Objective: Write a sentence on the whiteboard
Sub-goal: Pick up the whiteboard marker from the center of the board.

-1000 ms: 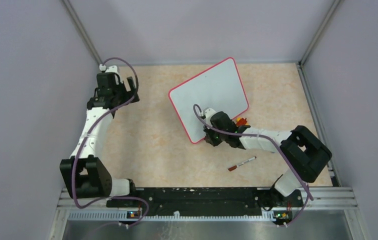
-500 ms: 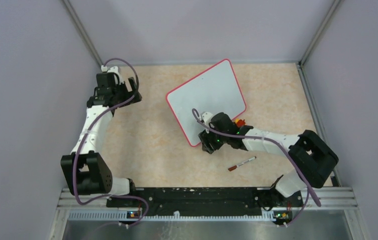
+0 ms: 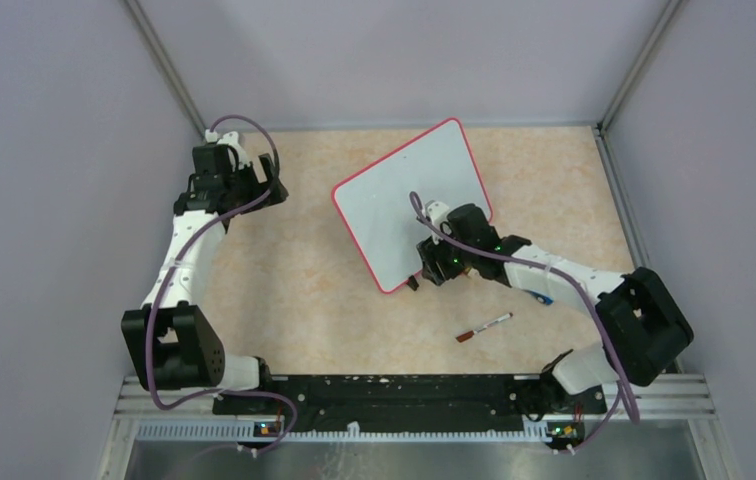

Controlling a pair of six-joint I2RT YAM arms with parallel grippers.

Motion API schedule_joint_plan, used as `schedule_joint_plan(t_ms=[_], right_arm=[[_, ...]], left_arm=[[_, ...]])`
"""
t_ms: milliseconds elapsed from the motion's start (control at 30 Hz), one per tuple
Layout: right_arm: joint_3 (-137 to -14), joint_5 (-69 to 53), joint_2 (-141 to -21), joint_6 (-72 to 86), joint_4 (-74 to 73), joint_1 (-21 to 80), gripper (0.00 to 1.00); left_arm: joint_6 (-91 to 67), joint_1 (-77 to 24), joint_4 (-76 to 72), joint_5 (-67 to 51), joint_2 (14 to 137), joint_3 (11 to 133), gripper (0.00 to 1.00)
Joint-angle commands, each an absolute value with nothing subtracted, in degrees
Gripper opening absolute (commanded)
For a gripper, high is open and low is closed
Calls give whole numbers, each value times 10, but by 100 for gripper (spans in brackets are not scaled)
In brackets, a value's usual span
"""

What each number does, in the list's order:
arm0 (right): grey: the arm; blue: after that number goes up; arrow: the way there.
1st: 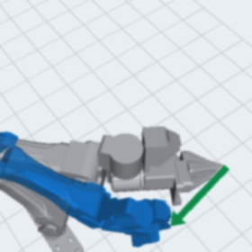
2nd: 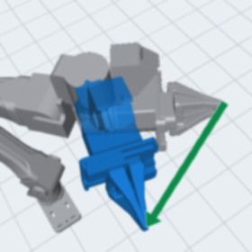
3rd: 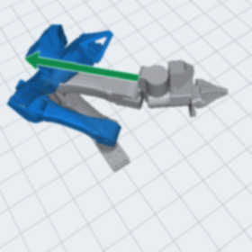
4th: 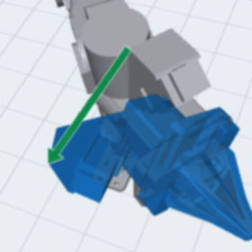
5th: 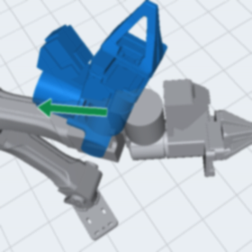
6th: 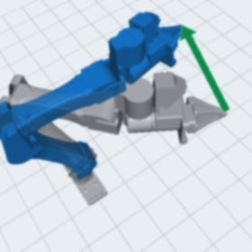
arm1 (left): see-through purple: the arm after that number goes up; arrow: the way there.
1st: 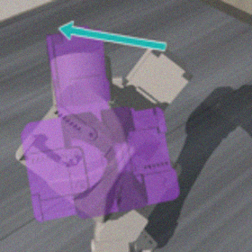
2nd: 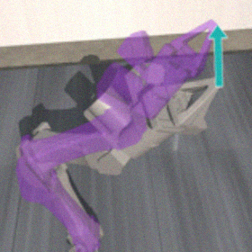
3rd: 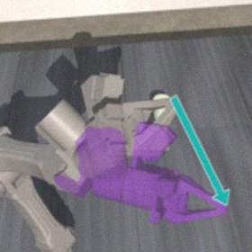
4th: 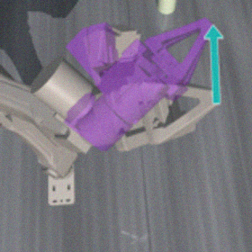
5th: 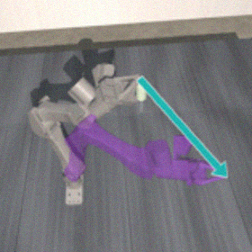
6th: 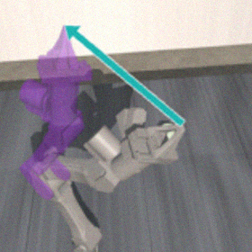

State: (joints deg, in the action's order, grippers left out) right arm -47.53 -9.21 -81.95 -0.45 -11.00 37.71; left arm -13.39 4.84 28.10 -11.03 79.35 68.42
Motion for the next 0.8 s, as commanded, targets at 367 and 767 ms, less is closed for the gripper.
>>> schedule_joint_plan(t_ms=[367,767], right_arm=[[-459,-71,-840,-11,-141,297,55],[-461,-87,-793,-184,-209,157,55]], left_arm=[[-128,48,255,-115,779,683,99],[-115,48,247,-120,779,678,99]])
